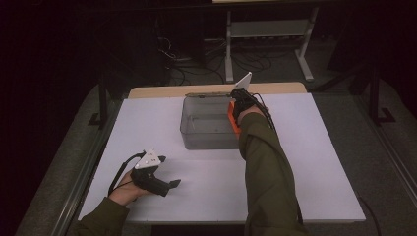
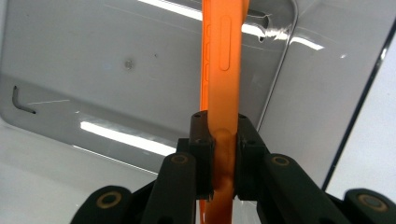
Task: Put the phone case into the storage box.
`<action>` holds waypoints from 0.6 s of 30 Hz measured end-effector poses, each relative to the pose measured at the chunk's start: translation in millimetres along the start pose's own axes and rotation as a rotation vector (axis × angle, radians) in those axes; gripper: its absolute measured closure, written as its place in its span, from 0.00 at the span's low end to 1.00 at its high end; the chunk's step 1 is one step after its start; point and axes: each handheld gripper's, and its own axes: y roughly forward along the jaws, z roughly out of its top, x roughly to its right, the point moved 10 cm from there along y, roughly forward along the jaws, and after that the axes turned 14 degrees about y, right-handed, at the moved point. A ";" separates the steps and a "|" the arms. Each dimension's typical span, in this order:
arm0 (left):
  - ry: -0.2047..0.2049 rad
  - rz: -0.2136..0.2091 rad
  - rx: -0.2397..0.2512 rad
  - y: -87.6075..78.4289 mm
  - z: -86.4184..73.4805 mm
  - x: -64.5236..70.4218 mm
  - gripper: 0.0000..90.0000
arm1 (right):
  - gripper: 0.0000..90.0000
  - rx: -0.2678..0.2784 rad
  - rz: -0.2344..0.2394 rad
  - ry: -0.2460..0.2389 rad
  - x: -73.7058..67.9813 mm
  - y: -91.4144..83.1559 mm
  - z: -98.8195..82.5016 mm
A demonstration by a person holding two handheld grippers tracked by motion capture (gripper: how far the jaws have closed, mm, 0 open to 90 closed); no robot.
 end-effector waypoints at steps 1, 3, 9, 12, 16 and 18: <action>-0.001 0.000 0.001 0.2 0.2 0.1 0.00 | 0.88 0.000 -0.001 0.004 0.4 0.1 0.0; -0.001 0.000 0.001 0.5 0.1 0.3 0.00 | 0.88 -0.002 -0.005 0.014 1.6 0.2 -0.1; 0.003 -0.001 -0.001 1.0 0.0 1.0 0.00 | 0.88 0.002 -0.010 0.037 3.3 0.7 0.2; 0.001 -0.001 0.000 0.9 0.0 0.8 0.00 | 0.88 0.001 -0.015 0.043 3.7 0.8 0.3; -0.001 -0.002 -0.002 0.8 -0.3 0.9 0.00 | 0.88 0.004 -0.019 0.051 3.8 0.9 0.6; -0.002 -0.003 -0.003 0.9 -0.4 1.0 0.00 | 0.88 0.004 -0.022 0.056 3.9 0.9 0.6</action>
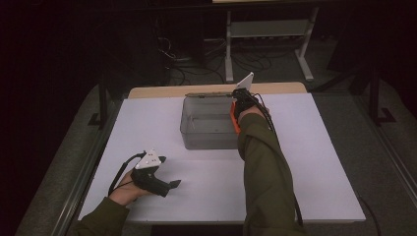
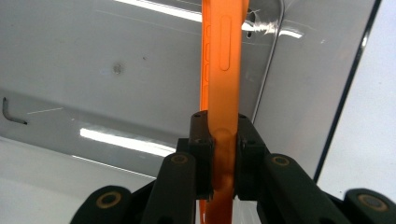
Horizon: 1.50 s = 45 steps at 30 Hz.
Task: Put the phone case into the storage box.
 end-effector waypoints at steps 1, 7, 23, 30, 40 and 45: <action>0.001 -0.001 -0.001 0.0 -0.1 0.1 0.00 | 0.88 0.001 -0.001 0.001 -0.2 0.1 0.0; 0.001 -0.001 0.000 0.1 0.1 0.3 0.00 | 0.88 -0.003 -0.010 0.005 -0.7 0.7 -0.3; 0.003 -0.005 -0.002 0.3 0.0 0.8 0.00 | 0.86 -0.005 -0.011 0.000 -1.7 0.4 -1.0; 0.007 -0.004 -0.001 0.4 0.3 0.0 0.00 | 0.84 0.009 -0.011 -0.004 -0.5 -6.9 1.2; 0.002 -0.005 0.000 -0.3 0.6 -0.2 0.00 | 0.83 0.021 -0.019 -0.017 -2.7 -14.2 3.4; 0.002 -0.005 0.003 -0.6 1.0 -0.3 0.00 | 0.82 0.029 -0.030 -0.024 -3.2 -18.8 5.4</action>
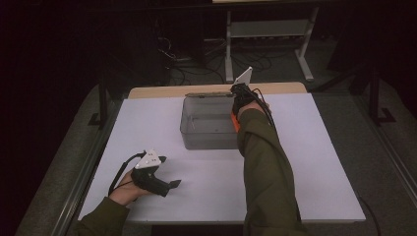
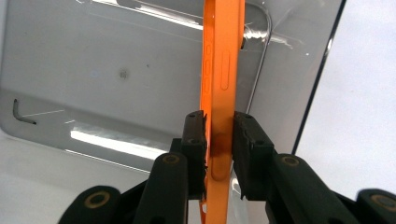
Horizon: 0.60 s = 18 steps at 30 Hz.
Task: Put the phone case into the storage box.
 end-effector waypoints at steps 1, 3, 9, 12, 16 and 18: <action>0.000 0.000 0.000 0.0 0.0 0.0 0.00 | 0.82 0.002 -0.001 0.000 -0.3 -1.0 0.4; 0.000 0.000 0.001 -0.1 0.1 -0.1 0.00 | 0.82 0.006 -0.005 -0.003 -0.8 -2.9 1.3; -0.001 -0.001 0.001 -0.4 0.3 -0.2 0.00 | 0.82 0.015 -0.013 -0.009 -0.9 -8.7 3.2; 0.002 -0.001 0.000 -0.3 0.1 -0.1 0.00 | 0.82 0.021 -0.016 -0.010 -0.5 -11.9 4.0; 0.003 0.000 0.002 -0.2 0.7 -0.1 0.00 | 0.82 0.025 -0.019 -0.011 0.5 -15.8 4.5; 0.004 0.000 0.002 -0.3 0.7 -0.2 0.00 | 0.81 0.029 -0.019 -0.012 0.6 -18.0 5.0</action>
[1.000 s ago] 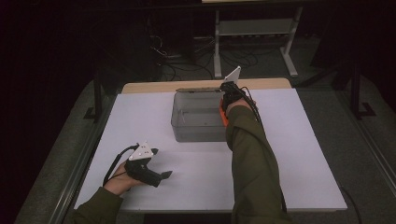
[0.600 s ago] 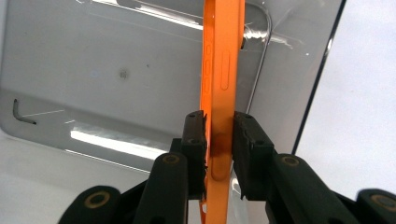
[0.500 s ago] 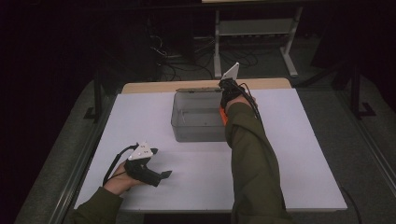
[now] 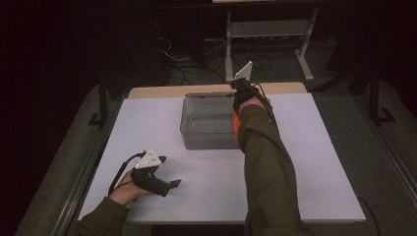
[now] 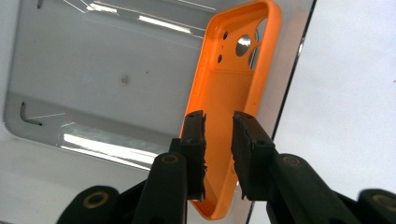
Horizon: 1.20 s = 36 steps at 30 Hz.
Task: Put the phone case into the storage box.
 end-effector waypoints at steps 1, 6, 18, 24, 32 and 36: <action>-0.002 -0.001 -0.001 0.0 0.0 0.1 0.00 | 0.81 0.001 0.001 -0.002 -0.1 -1.1 0.1; -0.004 -0.002 0.001 0.3 0.3 0.0 0.00 | 0.79 0.010 0.002 -0.011 -0.7 -7.0 1.3; -0.013 0.003 0.001 -1.7 -1.6 -1.8 0.00 | 0.62 0.045 0.025 -0.064 -3.0 -17.6 2.1; -0.014 0.003 -0.006 -1.5 -3.0 -2.3 0.00 | 0.47 0.087 0.031 -0.115 -4.1 -22.7 3.0; -0.030 0.009 -0.006 -3.5 -5.7 -5.1 0.00 | 0.30 0.130 0.042 -0.145 0.3 -27.1 4.3; -0.038 0.012 -0.006 -5.0 -7.6 -7.2 0.00 | 0.19 0.149 0.069 -0.172 -1.4 -25.6 3.4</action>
